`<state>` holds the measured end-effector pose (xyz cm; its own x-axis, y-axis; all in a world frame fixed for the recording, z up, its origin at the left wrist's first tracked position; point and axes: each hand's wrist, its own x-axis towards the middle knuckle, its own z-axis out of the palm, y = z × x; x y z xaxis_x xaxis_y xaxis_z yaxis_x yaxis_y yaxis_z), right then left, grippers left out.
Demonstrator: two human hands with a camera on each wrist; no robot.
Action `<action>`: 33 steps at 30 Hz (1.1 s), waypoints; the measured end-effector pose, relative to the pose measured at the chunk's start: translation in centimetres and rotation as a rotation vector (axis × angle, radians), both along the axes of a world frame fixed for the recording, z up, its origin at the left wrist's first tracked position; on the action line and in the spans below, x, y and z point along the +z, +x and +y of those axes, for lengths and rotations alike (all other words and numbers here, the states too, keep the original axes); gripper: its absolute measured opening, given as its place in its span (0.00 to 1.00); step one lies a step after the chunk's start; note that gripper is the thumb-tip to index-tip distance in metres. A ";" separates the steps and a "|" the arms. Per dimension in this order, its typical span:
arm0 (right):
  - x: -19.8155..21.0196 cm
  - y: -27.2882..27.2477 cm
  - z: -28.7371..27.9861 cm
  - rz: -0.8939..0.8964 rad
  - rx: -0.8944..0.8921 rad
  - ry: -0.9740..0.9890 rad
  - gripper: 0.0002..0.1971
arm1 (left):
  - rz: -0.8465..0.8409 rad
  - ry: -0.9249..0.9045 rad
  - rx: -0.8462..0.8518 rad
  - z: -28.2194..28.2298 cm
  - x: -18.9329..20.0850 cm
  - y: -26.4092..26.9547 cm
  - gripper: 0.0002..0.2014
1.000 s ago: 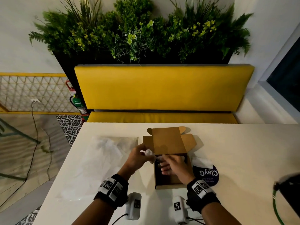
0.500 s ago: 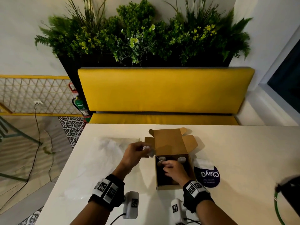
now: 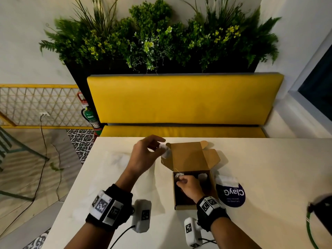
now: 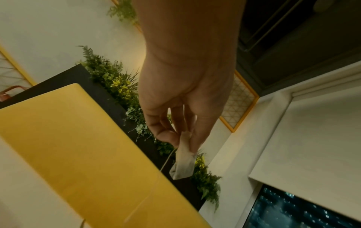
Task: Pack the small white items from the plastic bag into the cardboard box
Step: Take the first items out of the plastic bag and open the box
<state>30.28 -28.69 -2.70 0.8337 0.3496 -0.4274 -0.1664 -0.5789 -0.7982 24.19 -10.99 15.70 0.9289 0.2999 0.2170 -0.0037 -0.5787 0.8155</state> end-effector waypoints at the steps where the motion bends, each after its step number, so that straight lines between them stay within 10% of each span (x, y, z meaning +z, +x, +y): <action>1: -0.1 0.0 -0.1 0.001 -0.002 0.000 0.16 | -0.008 -0.027 0.000 0.1 0.6 0.0 0.08; 16: 2.1 -0.4 -4.1 -0.068 -0.102 0.084 0.08 | 0.483 -0.089 -0.228 -3.4 -11.5 0.5 0.04; 33: 0.8 -0.3 -3.6 -0.020 0.056 0.268 0.05 | 0.533 -0.039 -0.263 -2.9 -14.7 2.5 0.07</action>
